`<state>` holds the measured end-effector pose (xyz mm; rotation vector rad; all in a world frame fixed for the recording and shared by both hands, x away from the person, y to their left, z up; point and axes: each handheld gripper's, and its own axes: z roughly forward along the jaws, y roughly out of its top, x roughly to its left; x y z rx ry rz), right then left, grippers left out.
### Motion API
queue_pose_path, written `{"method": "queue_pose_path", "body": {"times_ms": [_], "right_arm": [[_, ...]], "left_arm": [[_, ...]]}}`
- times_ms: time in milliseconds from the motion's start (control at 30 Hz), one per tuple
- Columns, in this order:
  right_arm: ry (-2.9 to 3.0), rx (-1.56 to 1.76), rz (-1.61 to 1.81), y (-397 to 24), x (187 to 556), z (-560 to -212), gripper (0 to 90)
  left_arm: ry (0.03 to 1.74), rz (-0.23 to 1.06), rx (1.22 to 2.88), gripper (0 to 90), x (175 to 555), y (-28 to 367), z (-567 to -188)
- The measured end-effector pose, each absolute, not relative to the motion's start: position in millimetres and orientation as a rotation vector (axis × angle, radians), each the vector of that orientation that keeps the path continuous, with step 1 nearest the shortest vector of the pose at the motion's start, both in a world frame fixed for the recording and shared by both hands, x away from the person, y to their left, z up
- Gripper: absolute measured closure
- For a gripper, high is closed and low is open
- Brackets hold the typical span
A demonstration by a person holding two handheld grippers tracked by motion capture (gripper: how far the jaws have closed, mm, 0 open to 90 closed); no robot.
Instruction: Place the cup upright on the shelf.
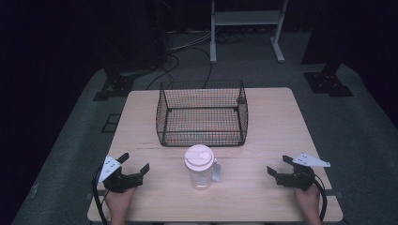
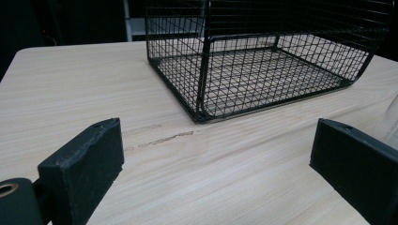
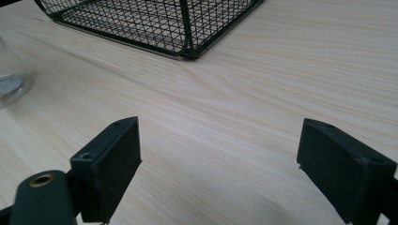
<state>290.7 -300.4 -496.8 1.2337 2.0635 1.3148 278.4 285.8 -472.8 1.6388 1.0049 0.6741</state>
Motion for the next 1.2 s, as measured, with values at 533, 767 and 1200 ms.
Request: {"method": "queue_pose_path", "body": {"times_ms": [533, 767, 1200], "right_arm": [[2.068, 1.228, 1.317, -300, 290, -497, 12.9], [2.071, 1.225, 1.316, -300, 290, -497, 12.9], [2.079, 1.219, 1.303, -299, 290, -497, 12.9]], "left_arm": [[0.955, 0.661, 1.652, 2.2, 275, 276, -471], [0.914, 0.656, 1.656, 2.2, 272, 271, -469], [0.813, 0.604, 1.653, 2.2, 265, 258, -465]]}}
